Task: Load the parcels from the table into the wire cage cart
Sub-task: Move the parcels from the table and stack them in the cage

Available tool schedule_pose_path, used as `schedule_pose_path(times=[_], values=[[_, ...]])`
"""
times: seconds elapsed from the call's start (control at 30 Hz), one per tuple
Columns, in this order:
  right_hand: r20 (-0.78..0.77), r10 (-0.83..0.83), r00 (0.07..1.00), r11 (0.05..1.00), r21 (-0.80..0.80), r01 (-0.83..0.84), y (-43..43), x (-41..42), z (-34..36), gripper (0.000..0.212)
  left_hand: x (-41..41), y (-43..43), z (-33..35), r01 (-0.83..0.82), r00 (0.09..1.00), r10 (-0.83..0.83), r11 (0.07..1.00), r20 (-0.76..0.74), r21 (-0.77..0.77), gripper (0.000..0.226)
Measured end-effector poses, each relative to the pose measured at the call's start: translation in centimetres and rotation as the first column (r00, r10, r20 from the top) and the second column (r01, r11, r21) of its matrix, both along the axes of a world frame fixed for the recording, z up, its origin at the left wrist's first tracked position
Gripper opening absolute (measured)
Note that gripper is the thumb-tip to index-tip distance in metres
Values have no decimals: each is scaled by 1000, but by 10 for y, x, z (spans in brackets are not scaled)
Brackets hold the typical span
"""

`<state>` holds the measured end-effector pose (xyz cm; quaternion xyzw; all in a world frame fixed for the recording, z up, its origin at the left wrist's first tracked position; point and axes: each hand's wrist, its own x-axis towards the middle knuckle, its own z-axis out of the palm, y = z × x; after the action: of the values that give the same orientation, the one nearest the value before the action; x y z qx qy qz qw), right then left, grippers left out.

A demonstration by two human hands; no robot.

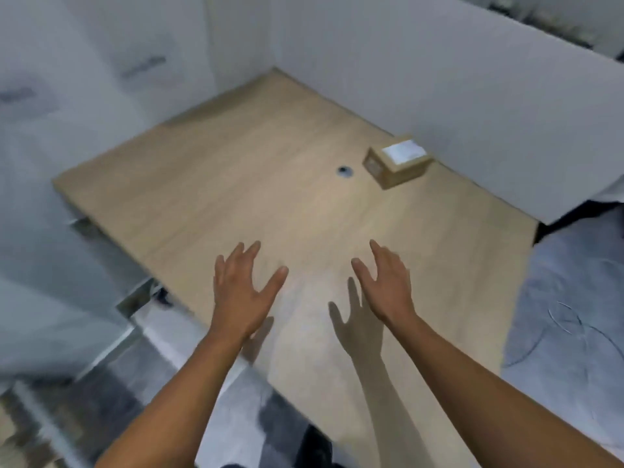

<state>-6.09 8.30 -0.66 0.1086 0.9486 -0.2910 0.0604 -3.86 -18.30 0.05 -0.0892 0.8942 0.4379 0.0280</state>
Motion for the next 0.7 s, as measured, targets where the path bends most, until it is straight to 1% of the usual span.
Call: schedule_pose_path(times=[0.1,0.17,0.23,0.33,0.4,0.53,0.7], values=[[9,-100,995,994,-45,100,66,-7,-5,73,-40,71,3,102,995,-102,995,9,-18,83],[14,-151,988,988,-35,151,97,-11,-7,73,-57,110,3,157,988,-157,986,14,-46,91],[19,-187,982,982,0,187,118,-15,-9,78,-68,143,3,208,978,-206,976,24,-71,103],[53,-227,972,974,5,227,139,-34,-20,75,-92,181,2,260,965,-259,961,28,-90,107],[99,-226,969,974,16,226,142,-52,-35,75,-118,198,-1,286,958,-285,953,32,-98,102],[167,-196,966,980,52,190,132,-92,-66,78,-186,218,-17,336,942,-336,932,22,-137,83],[157,-233,960,971,101,219,133,-180,-97,79,-295,242,-45,334,939,-344,922,-16,-195,73]])
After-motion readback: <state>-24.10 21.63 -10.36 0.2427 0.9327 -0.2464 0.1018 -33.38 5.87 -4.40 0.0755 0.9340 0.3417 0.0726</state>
